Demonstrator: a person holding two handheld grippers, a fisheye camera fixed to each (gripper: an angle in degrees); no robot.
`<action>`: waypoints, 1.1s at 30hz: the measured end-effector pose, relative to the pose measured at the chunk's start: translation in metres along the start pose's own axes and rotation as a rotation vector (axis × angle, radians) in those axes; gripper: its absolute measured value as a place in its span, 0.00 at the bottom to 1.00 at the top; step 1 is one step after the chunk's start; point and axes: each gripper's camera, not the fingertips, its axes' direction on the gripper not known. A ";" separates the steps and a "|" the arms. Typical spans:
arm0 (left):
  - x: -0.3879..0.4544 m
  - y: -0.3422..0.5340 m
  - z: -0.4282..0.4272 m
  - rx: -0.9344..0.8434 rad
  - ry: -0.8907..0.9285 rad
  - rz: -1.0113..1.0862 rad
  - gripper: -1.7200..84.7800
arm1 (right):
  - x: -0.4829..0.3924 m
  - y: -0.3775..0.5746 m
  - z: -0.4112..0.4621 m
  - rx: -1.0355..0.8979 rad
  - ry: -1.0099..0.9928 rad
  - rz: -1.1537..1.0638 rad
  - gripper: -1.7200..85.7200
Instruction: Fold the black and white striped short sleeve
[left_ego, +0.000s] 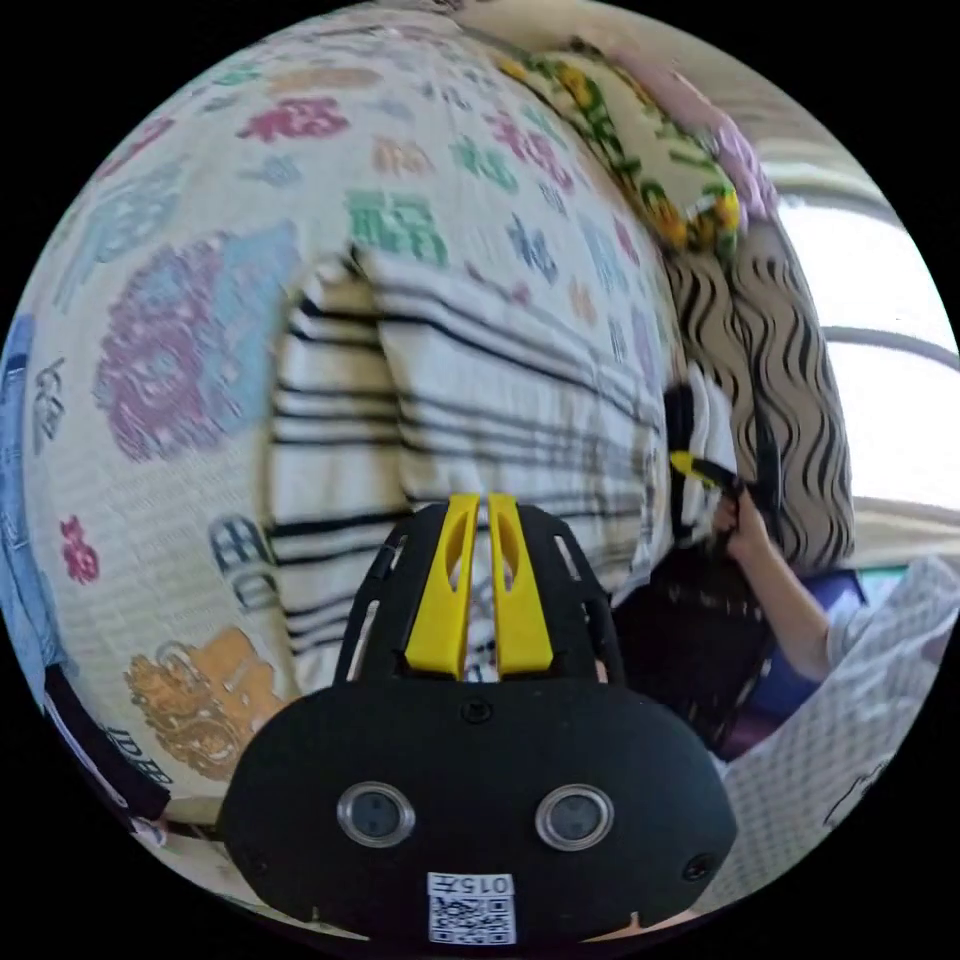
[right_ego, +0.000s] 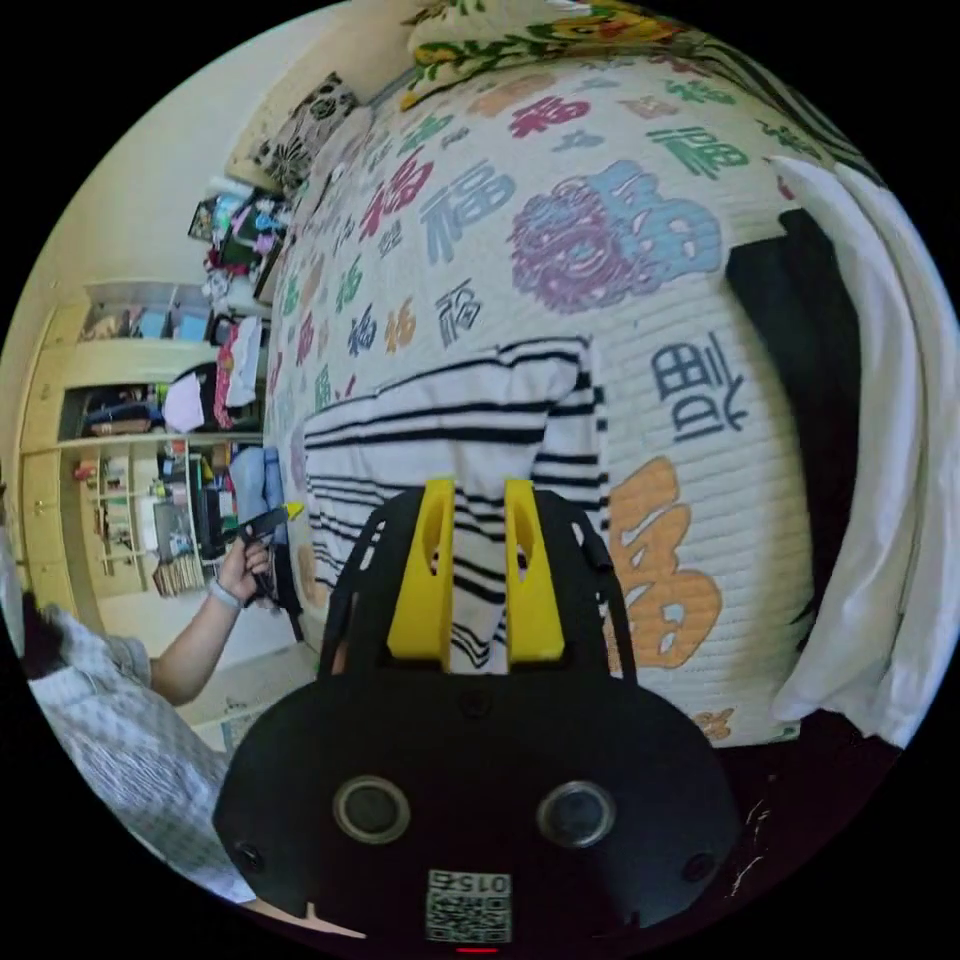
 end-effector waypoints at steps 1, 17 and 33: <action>-0.013 -0.015 -0.005 0.078 0.002 -0.047 0.09 | 0.010 -0.015 -0.003 0.036 -0.016 0.038 0.13; -0.086 -0.053 0.054 0.084 -0.005 -0.239 0.02 | 0.024 -0.098 0.052 -0.115 0.006 0.177 0.02; -0.081 0.145 0.034 -0.007 -0.278 -0.165 0.12 | -0.259 -0.125 0.138 -0.182 0.350 -0.649 0.09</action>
